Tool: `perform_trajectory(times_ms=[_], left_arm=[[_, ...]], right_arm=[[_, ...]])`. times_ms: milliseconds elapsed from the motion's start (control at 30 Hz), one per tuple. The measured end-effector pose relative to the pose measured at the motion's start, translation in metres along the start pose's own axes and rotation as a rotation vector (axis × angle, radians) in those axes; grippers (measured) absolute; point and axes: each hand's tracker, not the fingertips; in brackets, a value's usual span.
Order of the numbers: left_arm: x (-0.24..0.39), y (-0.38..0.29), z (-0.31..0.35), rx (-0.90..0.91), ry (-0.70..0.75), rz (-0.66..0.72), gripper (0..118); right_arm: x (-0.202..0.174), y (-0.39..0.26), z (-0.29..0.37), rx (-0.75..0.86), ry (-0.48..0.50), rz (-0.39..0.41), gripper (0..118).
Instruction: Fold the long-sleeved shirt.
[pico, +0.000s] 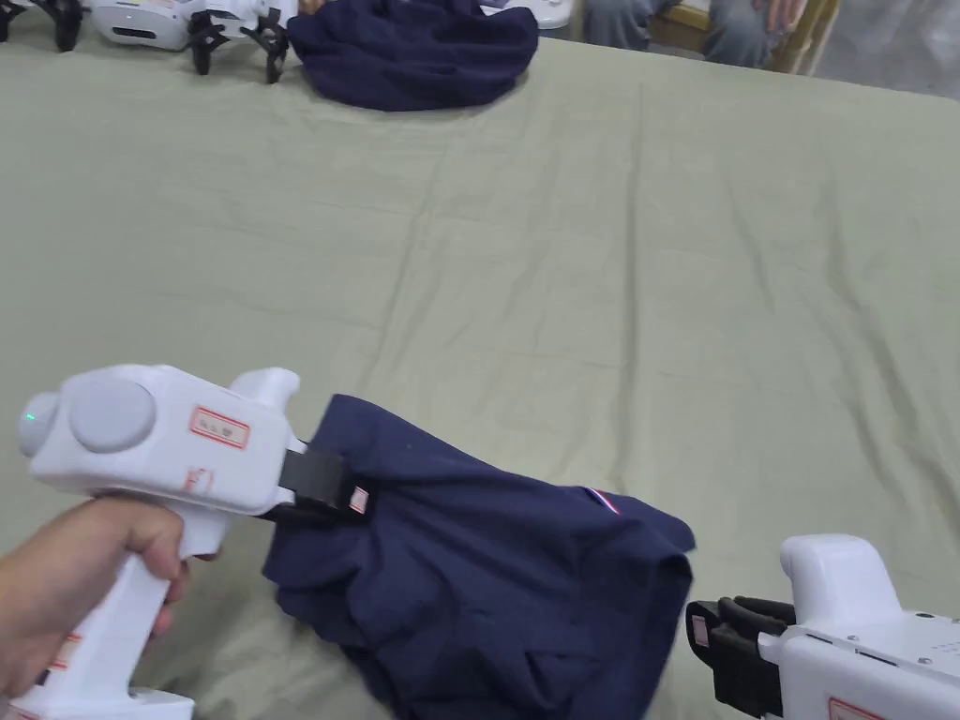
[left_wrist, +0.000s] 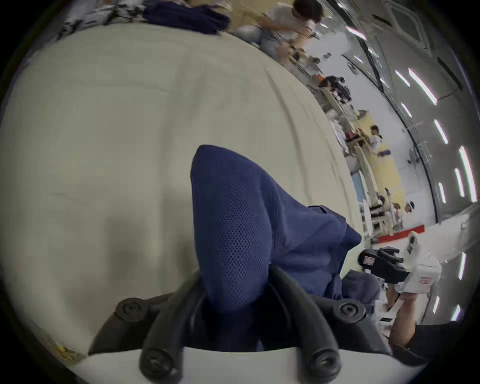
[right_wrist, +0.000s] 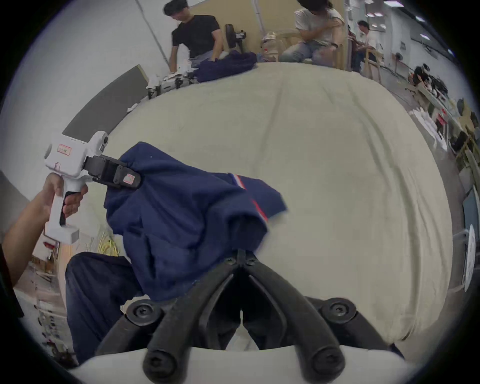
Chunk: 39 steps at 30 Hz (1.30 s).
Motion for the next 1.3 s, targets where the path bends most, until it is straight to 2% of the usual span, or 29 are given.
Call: perform_trajectory(times_ms=[133,333,500,567,700,833,867,900,933,967,1000,1033,1067,1167,1300], left_arm=[[-0.066,0.012,0.057,0.066,0.132,0.064,11],[-0.154,0.017,0.134,0.132,0.299,0.156,11],[-0.213,0.025,0.172,0.140,0.437,0.207,11],[-0.232,0.025,0.175,0.111,0.448,0.226,11],[-0.260,0.017,0.175,0.122,0.399,0.276,11],[-0.244,0.008,0.167,0.134,0.418,0.271,11],[-0.240,0.008,0.167,0.139,0.431,0.274,14],[-0.237,0.008,0.168,0.156,0.449,0.271,29],[-0.228,0.009,0.171,0.169,0.472,0.256,57],[-0.221,0.008,0.176,0.180,0.525,0.242,98],[-0.208,0.006,0.181,0.187,0.564,0.224,113],[-0.187,-0.004,0.188,0.209,0.571,0.212,115],[-0.172,-0.007,0.196,0.256,0.544,0.200,113],[-0.117,-0.020,0.218,0.380,0.591,0.178,111],[-0.014,-0.041,0.209,0.511,0.619,0.091,111]], right_arm=[[-0.046,0.035,-0.010,0.069,0.115,0.062,0],[-0.138,0.089,-0.047,0.092,0.287,0.165,0],[-0.221,0.121,-0.104,0.080,0.359,0.248,0],[-0.247,0.130,-0.128,0.054,0.368,0.264,0],[-0.278,0.137,-0.160,0.024,0.395,0.277,0],[-0.285,0.138,-0.168,0.004,0.390,0.296,0],[-0.284,0.138,-0.166,0.003,0.384,0.304,0],[-0.283,0.137,-0.164,0.003,0.374,0.310,0],[-0.280,0.137,-0.160,0.004,0.366,0.311,0],[-0.277,0.136,-0.155,0.005,0.362,0.313,0],[-0.274,0.135,-0.147,0.008,0.357,0.318,0],[-0.269,0.133,-0.139,0.019,0.355,0.324,0],[-0.265,0.131,-0.131,0.034,0.346,0.330,0],[-0.244,0.128,-0.093,0.088,0.338,0.322,0],[-0.200,0.119,-0.029,0.194,0.280,0.309,0]])
